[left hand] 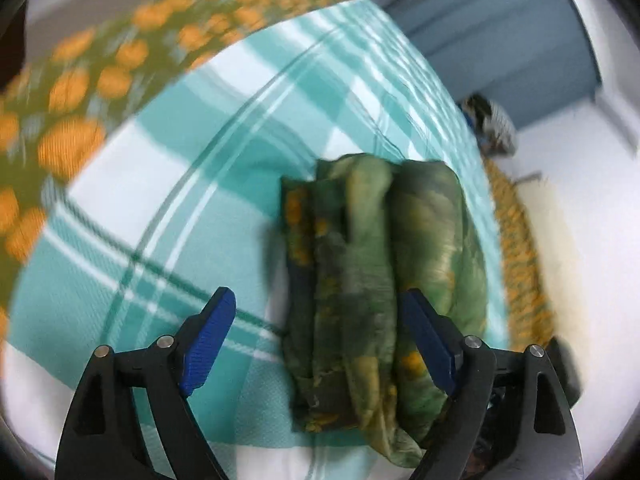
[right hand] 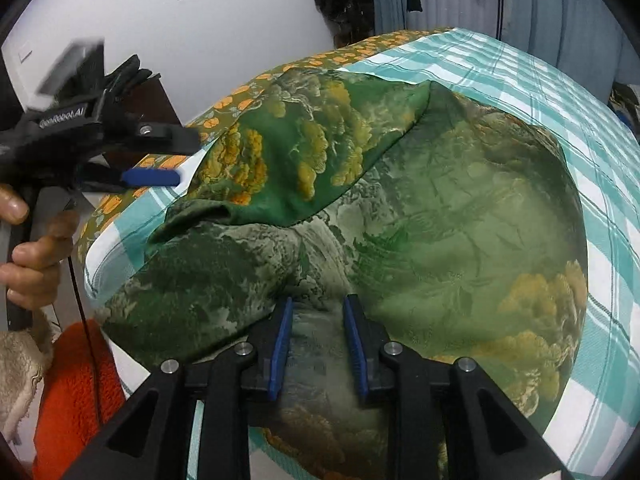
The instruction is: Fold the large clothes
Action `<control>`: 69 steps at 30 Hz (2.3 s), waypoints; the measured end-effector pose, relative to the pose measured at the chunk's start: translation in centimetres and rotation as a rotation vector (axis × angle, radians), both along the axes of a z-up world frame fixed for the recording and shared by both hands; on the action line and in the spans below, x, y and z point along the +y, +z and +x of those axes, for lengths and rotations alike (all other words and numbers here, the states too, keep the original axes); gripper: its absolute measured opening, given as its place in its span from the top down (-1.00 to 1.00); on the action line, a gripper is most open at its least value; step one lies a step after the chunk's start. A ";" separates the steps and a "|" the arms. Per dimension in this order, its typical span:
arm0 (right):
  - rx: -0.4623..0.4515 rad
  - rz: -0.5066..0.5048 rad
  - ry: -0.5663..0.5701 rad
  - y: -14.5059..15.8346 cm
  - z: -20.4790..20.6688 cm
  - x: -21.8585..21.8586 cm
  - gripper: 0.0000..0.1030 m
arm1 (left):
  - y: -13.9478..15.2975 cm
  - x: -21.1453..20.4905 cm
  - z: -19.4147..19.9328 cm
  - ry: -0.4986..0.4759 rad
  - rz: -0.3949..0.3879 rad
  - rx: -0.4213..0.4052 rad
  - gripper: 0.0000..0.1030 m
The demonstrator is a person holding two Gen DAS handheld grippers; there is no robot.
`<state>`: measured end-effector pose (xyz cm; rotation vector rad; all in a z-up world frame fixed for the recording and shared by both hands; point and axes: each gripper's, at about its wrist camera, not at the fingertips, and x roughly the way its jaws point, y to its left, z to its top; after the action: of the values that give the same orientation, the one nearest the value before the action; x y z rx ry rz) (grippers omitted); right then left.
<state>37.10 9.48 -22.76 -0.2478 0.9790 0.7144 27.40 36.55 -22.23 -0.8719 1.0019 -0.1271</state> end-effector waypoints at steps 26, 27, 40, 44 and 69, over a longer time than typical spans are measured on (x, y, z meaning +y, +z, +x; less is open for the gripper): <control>-0.038 -0.016 -0.003 0.3 -0.7 0.3 0.47 | -5.0 -7.6 7.0 -0.206 -0.066 0.006 -0.99; -0.038 -0.017 -0.005 0.3 -0.7 0.3 0.47 | -5.2 -8.1 7.5 -0.212 -0.056 0.022 -0.99; -0.010 0.240 -0.238 4.9 0.7 -13.3 -0.52 | -5.6 -9.8 10.4 -0.294 0.026 0.086 -0.96; 0.222 0.319 -0.331 0.7 3.8 -18.3 -0.52 | -5.0 -10.9 10.9 -0.295 0.069 0.094 -0.93; -0.124 0.256 -0.096 7.6 -0.6 -11.3 -0.18 | 5.7 -17.3 9.1 -0.234 0.295 -0.102 0.09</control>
<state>36.46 -1.85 -15.12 -0.0202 0.7674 0.7201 36.53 19.29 -16.49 -0.4729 0.9947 -0.2141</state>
